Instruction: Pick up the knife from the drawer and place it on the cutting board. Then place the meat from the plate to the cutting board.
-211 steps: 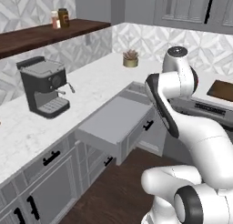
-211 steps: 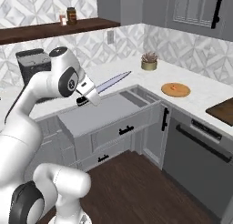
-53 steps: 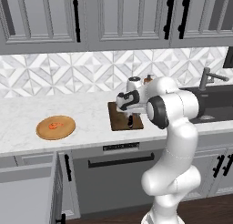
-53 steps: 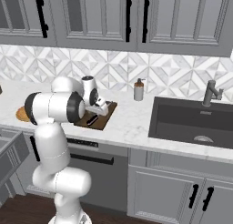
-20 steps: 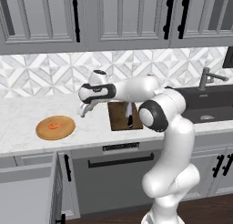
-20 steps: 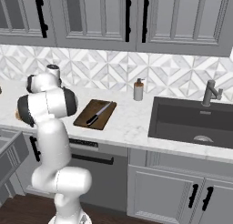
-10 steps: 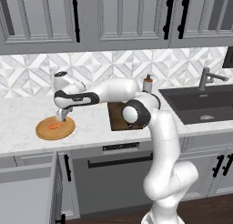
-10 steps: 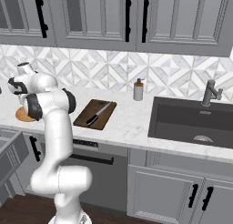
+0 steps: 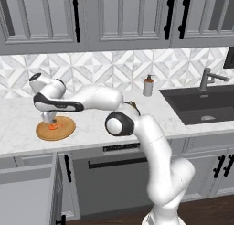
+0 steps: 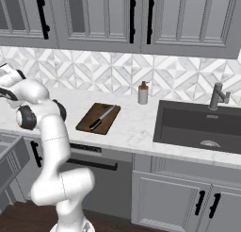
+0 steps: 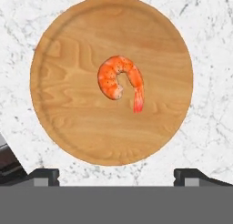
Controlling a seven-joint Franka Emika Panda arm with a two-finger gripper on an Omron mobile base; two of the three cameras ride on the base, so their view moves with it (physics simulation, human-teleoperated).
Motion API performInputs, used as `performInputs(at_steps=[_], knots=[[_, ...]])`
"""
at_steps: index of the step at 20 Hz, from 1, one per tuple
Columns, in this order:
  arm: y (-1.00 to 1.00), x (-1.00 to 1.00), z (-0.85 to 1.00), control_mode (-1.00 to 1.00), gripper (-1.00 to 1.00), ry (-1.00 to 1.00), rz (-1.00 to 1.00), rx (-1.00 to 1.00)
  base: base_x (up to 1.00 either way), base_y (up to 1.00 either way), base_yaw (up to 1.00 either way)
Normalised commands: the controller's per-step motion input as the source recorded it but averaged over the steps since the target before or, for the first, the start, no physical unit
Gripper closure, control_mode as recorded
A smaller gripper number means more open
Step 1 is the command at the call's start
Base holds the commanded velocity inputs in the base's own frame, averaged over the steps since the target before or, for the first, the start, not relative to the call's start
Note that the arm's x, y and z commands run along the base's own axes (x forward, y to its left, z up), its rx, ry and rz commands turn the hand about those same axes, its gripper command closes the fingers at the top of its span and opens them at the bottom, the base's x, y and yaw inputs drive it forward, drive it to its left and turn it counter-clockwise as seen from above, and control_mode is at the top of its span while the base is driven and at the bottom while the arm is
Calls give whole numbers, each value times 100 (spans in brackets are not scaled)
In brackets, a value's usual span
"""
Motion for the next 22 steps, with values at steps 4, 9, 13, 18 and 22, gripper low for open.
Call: performInputs(at_steps=[4,9,13,18,22], knots=[[0,-4,0,-100,-100,-4,0,0,0,0,0],[0,-5,-11,-100,-100,-10,3,0,0,0,0],[-1,-23,-18,-100,-100,-22,13,2,0,0,0],[-21,-36,-34,-100,-100,-23,21,17,0,0,0],[-67,-25,-40,-100,-100,-18,24,36,0,0,0]])
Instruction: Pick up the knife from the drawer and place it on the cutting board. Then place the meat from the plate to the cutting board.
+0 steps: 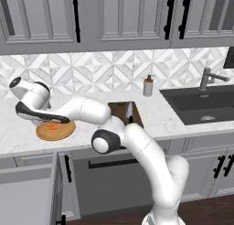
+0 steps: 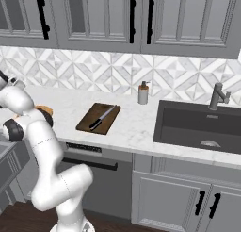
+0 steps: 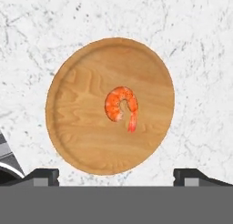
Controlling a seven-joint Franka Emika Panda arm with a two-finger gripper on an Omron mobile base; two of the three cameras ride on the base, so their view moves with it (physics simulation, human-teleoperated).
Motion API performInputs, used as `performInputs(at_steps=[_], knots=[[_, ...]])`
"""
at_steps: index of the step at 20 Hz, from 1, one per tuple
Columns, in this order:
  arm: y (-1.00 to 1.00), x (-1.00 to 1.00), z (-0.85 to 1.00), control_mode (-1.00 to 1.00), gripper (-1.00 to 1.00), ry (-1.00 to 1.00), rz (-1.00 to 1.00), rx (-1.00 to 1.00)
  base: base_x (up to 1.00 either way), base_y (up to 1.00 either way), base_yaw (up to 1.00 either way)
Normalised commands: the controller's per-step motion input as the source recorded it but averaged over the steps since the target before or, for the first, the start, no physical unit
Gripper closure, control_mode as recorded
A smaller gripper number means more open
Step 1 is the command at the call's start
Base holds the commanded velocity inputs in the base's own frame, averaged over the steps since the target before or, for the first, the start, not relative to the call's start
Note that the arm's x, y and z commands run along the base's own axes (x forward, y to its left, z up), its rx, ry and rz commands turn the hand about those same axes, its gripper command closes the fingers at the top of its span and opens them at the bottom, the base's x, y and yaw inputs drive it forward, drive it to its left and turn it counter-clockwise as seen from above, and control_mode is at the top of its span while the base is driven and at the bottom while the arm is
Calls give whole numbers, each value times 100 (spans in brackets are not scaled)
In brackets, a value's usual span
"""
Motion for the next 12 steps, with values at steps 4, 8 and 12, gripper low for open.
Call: performInputs(at_steps=[4,8,12], knots=[[-96,-16,-65,-100,-100,-11,25,47,0,0,0],[-46,-6,-99,-100,-100,-4,31,39,0,0,0],[-4,-21,-84,-100,-100,-11,32,12,0,0,0]])
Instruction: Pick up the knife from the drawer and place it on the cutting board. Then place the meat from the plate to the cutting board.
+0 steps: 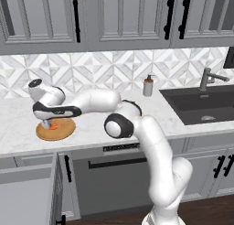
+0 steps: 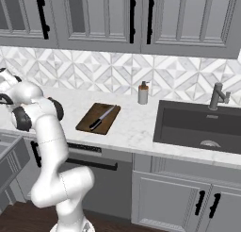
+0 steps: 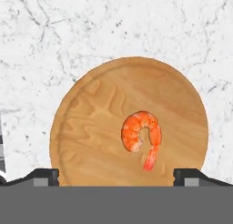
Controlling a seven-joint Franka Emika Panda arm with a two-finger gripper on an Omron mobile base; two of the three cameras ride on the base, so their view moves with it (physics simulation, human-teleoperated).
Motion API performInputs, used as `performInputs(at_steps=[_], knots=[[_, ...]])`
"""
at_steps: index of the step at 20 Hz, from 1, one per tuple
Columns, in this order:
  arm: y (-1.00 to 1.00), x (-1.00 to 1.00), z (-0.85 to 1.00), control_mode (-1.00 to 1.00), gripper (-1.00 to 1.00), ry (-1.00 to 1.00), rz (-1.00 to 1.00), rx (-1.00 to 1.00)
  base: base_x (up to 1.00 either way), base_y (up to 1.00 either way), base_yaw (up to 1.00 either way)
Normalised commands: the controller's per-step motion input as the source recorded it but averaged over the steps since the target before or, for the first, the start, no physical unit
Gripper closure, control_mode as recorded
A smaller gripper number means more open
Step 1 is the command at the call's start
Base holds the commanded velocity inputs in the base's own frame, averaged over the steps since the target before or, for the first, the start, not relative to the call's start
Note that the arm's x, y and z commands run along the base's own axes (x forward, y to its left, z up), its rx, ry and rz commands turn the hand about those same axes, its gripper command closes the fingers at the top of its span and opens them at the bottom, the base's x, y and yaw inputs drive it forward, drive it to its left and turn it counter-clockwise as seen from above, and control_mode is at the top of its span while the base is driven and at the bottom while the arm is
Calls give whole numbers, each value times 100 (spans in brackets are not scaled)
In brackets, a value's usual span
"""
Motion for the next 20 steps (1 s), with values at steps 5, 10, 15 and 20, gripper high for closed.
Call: performInputs(at_steps=[5,10,15,20], knots=[[-1,-12,-35,-100,-100,-8,12,0,0,0,0],[0,36,0,-100,-100,0,-1,0,0,0,0],[0,76,2,-100,-100,4,0,0,0,0,0],[25,58,0,-100,-100,7,0,0,0,0,0]])
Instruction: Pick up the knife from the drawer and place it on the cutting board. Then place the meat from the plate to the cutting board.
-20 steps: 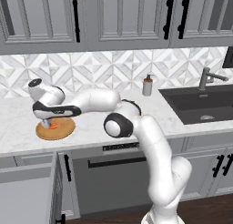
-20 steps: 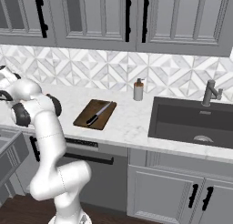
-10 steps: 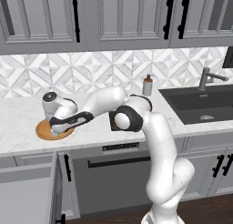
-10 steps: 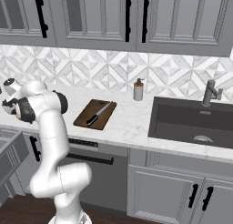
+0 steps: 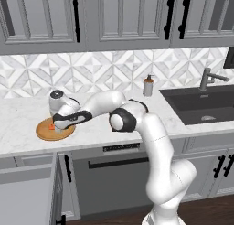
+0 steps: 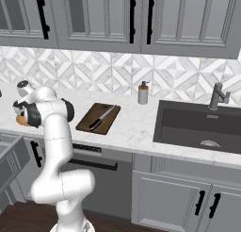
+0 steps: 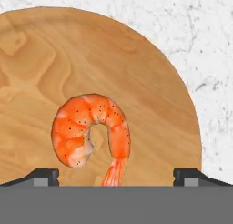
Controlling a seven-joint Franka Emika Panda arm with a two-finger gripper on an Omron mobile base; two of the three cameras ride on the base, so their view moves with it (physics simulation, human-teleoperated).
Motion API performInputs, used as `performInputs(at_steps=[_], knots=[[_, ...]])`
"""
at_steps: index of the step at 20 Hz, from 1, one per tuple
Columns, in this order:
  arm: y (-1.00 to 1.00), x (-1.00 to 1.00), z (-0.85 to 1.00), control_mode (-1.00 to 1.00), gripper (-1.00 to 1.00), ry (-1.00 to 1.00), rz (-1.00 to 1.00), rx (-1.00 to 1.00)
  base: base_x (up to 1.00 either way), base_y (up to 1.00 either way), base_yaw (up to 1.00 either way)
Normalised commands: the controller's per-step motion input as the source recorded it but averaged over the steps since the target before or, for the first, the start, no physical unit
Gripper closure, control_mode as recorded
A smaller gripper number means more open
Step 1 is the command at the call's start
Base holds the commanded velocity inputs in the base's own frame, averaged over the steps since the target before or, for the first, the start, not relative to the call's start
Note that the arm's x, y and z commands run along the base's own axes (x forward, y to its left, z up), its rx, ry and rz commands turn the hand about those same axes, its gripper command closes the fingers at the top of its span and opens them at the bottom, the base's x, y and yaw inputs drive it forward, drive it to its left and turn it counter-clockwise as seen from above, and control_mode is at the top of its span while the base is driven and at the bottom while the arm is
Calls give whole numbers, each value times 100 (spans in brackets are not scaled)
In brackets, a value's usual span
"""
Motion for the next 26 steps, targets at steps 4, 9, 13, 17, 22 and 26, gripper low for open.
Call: performInputs(at_steps=[4,9,13,17,22,26], knots=[[40,38,-1,-100,-100,7,0,0,0,0,0],[28,14,-19,-100,-100,3,0,0,0,0,0],[13,0,-47,-100,100,5,13,-6,0,0,0],[19,-30,-85,-100,100,0,22,0,0,0,0],[0,-32,-85,-100,100,0,24,0,0,0,0],[-1,-38,-16,-100,100,-2,26,-4,0,0,0]])
